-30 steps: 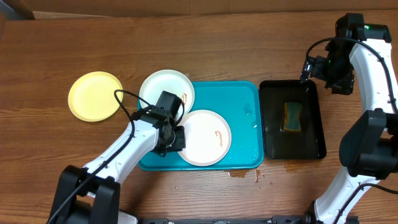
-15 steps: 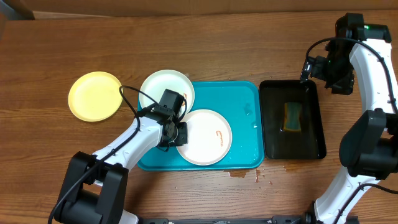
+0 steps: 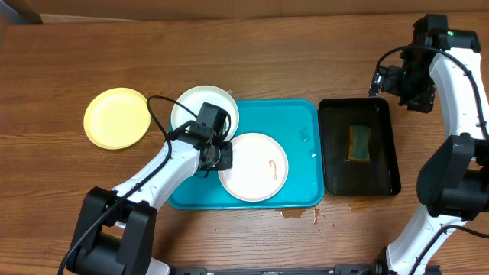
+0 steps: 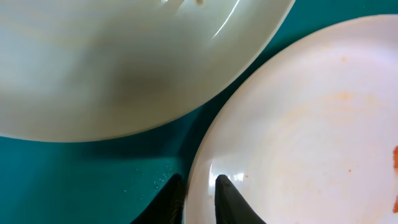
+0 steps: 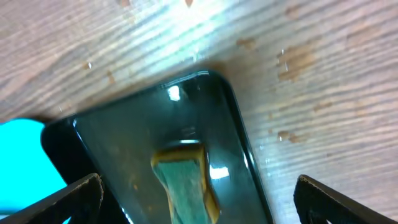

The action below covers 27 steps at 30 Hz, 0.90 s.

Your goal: Clean dirty plates on tray and stack at the side

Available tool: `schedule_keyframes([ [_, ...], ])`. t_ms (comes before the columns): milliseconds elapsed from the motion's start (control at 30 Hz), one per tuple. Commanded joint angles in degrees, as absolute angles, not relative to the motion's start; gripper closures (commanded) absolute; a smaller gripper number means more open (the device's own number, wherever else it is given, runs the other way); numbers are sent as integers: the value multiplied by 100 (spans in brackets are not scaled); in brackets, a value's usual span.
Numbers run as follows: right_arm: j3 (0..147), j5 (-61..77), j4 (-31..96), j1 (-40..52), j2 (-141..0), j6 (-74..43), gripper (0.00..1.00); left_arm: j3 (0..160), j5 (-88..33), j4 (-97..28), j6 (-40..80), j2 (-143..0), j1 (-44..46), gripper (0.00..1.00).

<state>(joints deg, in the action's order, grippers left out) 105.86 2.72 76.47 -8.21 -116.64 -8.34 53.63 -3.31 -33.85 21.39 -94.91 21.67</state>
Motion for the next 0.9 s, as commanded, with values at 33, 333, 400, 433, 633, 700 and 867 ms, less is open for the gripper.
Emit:
schedule_keyframes([
  [33,10700,259,7437,-812,-11574,-856,0,5481,110,-3376,2056,-9524,2139,80],
  [333,10700,1035,7684,-810,-11574,-941,0,5483,-344,-3402,2038,-9526,2139,82],
  [400,10700,1026,7815,-810,-11574,-939,0,5487,-513,-3402,2082,-9526,2139,90],
  [433,10700,1015,7846,-810,-11574,-939,0,5487,-567,-3417,2104,-9526,2139,91],
  [633,10700,884,8213,-812,-11574,-869,0,5487,-589,-3592,2342,-9526,2141,90],
  [700,10700,657,8333,-812,-11574,-869,0,5487,-578,-3551,2408,-9526,2139,89],
  [867,10696,502,8477,-812,-11574,-873,0,5487,-576,-3597,2744,-9564,2145,84],
])
